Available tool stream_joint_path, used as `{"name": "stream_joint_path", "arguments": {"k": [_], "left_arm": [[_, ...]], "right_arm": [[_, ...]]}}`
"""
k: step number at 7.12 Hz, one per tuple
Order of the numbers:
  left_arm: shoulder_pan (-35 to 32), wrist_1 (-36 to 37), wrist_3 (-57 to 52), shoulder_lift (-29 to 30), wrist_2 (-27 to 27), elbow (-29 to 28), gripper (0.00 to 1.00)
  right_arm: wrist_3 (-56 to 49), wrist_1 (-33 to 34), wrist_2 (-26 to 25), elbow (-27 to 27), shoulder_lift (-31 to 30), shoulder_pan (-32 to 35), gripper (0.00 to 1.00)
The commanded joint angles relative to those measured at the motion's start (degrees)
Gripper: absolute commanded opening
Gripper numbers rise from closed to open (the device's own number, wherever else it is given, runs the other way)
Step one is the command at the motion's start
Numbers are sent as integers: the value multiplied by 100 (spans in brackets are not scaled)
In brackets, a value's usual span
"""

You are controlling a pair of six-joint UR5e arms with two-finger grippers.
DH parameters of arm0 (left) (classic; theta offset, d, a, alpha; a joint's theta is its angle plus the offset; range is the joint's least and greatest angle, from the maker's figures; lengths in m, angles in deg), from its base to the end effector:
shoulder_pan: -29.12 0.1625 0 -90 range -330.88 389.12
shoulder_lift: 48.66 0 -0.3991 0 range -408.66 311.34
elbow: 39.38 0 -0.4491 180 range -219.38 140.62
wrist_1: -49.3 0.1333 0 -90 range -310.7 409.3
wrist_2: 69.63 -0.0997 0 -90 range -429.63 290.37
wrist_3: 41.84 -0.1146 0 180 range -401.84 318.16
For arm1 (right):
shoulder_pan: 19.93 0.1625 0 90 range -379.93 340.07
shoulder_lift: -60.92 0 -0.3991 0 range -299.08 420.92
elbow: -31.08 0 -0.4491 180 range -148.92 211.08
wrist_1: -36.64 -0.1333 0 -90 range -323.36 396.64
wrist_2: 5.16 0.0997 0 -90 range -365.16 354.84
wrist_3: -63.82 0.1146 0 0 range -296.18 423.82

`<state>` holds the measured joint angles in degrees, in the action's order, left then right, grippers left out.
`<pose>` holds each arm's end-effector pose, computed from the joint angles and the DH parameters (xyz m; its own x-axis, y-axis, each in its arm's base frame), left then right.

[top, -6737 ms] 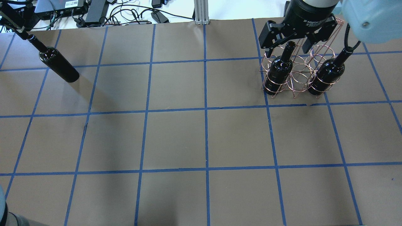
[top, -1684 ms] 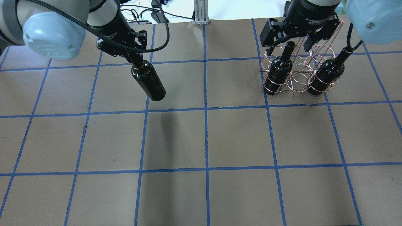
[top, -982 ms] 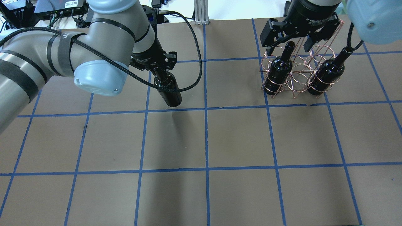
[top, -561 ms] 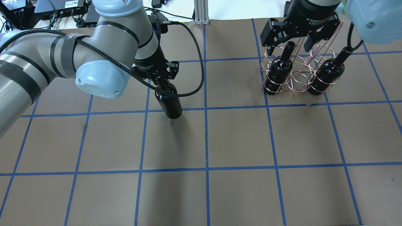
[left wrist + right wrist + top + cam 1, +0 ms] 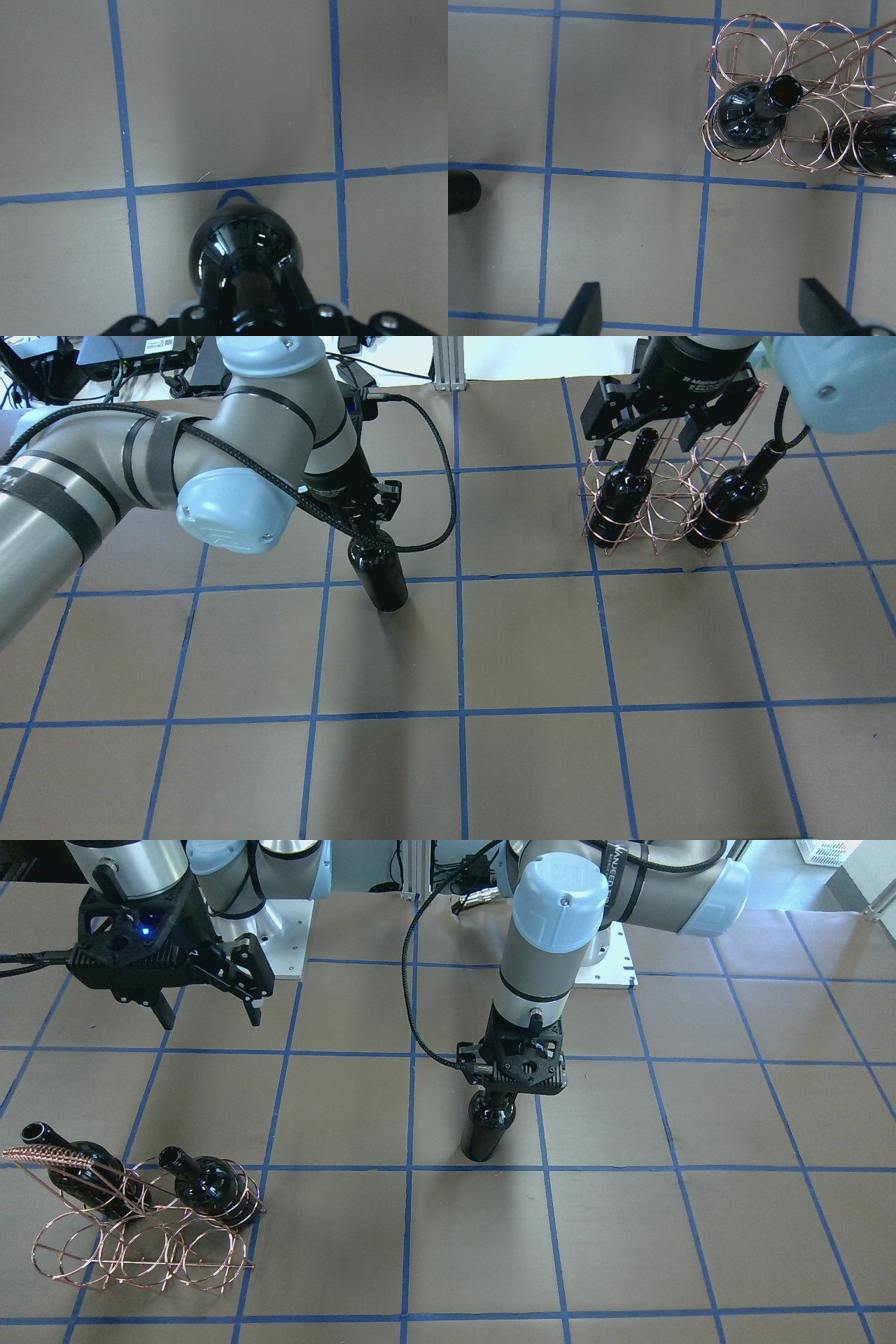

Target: Place wine into wine basket

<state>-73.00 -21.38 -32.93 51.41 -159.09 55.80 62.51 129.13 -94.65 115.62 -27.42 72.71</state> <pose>-0.2596 -0.5688 0.3301 -0.9982 0.0570 0.0203 0.0555 0.9961 -0.0687 0.1605 -0.5645 0.4882 -0.9975 -0.0697 -0.0063 -0.0686 0.9916 -0.1097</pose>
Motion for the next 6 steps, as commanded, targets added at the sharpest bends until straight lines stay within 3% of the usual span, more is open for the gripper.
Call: {"name": "stream_joint_path", "arguments": {"k": [1, 6], "left_arm": [[-27, 2, 5, 21, 17, 1, 0], [-150, 29, 14, 39, 25, 9, 0]], "right_arm": [[0, 14, 2, -7, -8, 0, 100], [9, 40, -16, -24, -16, 0, 100]]}}
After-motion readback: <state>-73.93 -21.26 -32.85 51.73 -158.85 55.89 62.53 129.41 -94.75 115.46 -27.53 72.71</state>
